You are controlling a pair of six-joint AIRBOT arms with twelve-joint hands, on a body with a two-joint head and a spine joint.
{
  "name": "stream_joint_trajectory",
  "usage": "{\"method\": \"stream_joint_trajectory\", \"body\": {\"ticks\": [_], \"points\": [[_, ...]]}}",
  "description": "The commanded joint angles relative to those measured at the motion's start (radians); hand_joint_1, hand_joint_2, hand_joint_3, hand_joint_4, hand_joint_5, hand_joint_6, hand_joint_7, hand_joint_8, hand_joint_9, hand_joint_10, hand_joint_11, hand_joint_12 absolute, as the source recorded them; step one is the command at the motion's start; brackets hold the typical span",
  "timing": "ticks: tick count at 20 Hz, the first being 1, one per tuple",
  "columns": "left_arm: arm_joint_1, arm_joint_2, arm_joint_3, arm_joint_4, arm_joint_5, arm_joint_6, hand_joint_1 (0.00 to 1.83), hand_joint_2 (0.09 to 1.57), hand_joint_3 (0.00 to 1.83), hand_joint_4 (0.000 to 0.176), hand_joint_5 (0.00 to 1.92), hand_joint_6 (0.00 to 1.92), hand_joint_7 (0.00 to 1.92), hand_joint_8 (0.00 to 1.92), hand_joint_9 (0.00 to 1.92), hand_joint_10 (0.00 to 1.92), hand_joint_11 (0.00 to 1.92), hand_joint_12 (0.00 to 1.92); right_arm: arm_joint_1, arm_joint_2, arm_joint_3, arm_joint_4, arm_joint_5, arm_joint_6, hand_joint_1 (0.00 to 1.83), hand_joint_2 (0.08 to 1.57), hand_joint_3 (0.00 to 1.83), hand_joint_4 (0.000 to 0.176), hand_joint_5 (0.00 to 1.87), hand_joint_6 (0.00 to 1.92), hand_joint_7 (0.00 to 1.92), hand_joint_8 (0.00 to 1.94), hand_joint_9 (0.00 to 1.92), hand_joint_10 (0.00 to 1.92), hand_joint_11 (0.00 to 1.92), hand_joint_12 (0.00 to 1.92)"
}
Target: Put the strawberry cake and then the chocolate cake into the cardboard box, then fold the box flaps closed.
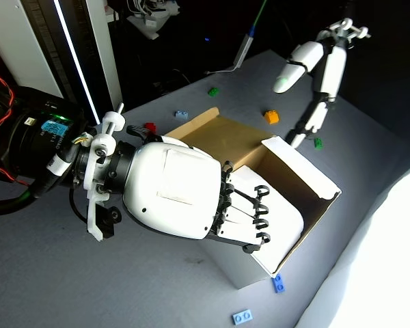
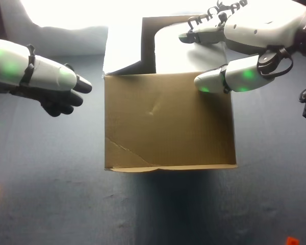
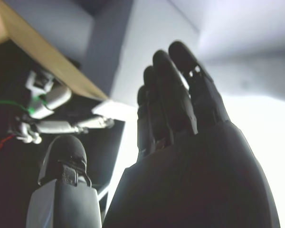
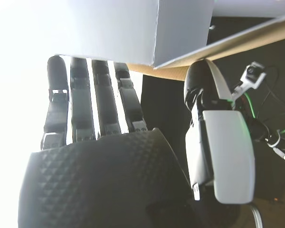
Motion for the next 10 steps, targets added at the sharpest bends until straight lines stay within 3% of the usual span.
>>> {"method": "stream_joint_trajectory", "body": {"ticks": [1,5,9,10], "points": [[0.001,0.018,0.001,-0.061,0.032,-0.008,0.22,1.16,0.00,0.022,0.30,0.00,0.43,0.00,0.49,0.00,0.15,0.94,0.010,0.014,0.000,0.003,0.086,0.010,0.25,1.22,0.00,0.000,0.26,0.01,0.33,0.00,0.28,0.15,0.00,1.06],[0.009,0.026,-0.002,-0.068,0.027,-0.008,0.23,1.16,0.00,0.024,0.31,0.00,0.44,0.00,0.49,0.00,0.14,0.97,0.045,0.035,-0.005,0.003,0.079,0.018,0.22,1.23,0.00,0.000,0.24,0.00,0.32,0.01,0.26,0.15,0.00,0.99],[0.008,0.030,-0.016,-0.094,0.021,-0.008,0.25,1.15,0.00,0.020,0.31,0.00,0.44,0.00,0.49,0.00,0.10,1.02,0.087,0.060,-0.009,0.003,0.065,0.020,0.16,1.25,0.00,0.000,0.24,0.00,0.29,0.00,0.26,0.15,0.00,1.08],[0.008,0.030,-0.020,-0.101,0.006,-0.008,0.24,1.15,0.00,0.021,0.31,0.00,0.44,0.00,0.49,0.00,0.11,1.03,0.102,0.071,-0.009,0.003,0.058,0.021,0.22,1.23,0.00,0.000,0.25,0.01,0.31,0.01,0.28,0.17,0.00,1.11]]}}
